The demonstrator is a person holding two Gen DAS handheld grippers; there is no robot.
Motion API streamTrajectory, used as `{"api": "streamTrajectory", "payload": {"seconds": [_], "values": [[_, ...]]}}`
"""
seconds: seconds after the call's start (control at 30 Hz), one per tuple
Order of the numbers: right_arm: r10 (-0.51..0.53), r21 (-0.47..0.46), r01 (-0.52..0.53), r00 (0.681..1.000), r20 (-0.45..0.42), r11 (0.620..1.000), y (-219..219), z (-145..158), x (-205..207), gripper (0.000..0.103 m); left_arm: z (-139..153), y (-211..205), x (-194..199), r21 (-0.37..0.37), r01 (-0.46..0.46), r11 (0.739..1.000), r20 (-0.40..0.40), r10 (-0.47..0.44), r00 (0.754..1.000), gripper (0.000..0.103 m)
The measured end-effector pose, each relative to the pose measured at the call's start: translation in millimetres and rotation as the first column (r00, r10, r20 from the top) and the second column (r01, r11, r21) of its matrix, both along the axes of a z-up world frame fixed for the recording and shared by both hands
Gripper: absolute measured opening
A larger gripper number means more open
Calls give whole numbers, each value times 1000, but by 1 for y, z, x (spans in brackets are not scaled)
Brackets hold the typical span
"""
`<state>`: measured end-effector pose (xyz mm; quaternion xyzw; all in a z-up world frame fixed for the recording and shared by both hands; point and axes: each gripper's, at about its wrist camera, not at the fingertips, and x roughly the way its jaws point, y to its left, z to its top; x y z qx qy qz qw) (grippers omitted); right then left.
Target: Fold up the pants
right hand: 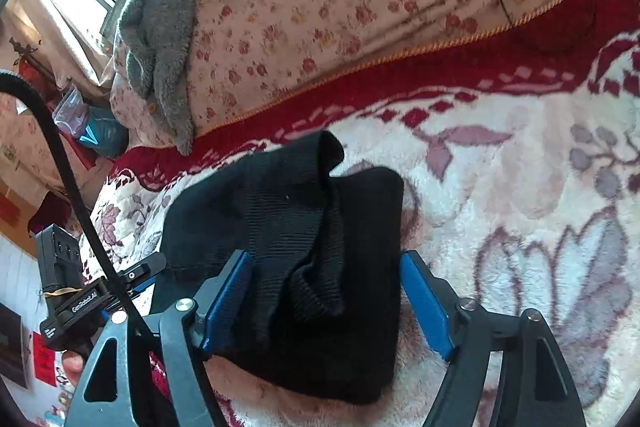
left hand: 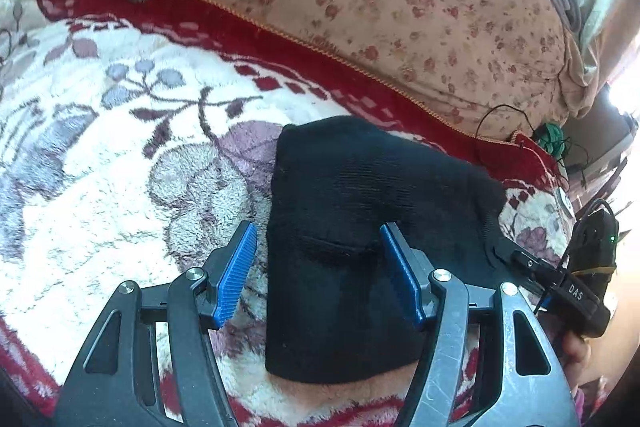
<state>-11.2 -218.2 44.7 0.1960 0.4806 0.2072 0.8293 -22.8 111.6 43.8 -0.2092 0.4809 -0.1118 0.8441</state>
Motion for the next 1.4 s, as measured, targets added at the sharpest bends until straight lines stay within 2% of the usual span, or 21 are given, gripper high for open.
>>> {"api": "streamTrajectory", "payload": {"seconds": [0.07,0.13,0.17,0.23,0.37,0.43,0.5,0.53,0.6,0.63,0.77,0.83,1.17,1.4], "values": [[9,5,-8,1000,-12,1000,2,-8,3,79,-6,0,3,-25,11,1000,-1,-11,1000,64],[8,20,-8,1000,-25,1000,1,-16,4,87,-10,0,6,-53,21,998,3,-21,1000,66],[9,41,-8,1000,-23,999,-2,-19,5,88,-11,0,7,-59,22,998,3,-22,1000,71],[11,82,-10,1000,-17,997,-6,-24,5,89,-17,1,11,-75,28,997,-2,-28,1000,72],[42,64,-41,999,-8,997,-5,-25,3,89,-20,-1,14,-111,37,993,13,-36,999,83],[52,60,-50,998,-22,997,-5,-25,5,89,-20,-8,11,-77,53,996,34,-50,998,87],[56,59,-55,998,-24,997,-4,-25,7,87,-18,-23,8,11,95,995,57,-96,994,88],[68,47,-68,998,-3,997,-2,-23,5,71,-17,-29,6,56,116,992,63,-120,991,88],[93,35,-95,995,42,995,3,-18,1,61,-16,-34,3,78,115,990,76,-120,990,81],[101,21,-103,993,65,994,6,-16,-2,53,-16,-34,2,71,107,992,78,-113,991,73],[105,-18,-104,988,111,994,13,-3,-8,45,-4,-31,-3,78,91,993,113,-100,989,34],[110,-30,-107,986,125,994,16,4,-10,42,5,-28,-7,81,95,992,125,-104,987,28],[142,8,-146,972,185,989,45,38,-13,40,45,-1,-23,111,47,993,212,-70,975,25],[198,38,-210,957,214,977,94,56,-6,40,71,47,-27,145,-23,989,244,-13,970,25]]}}
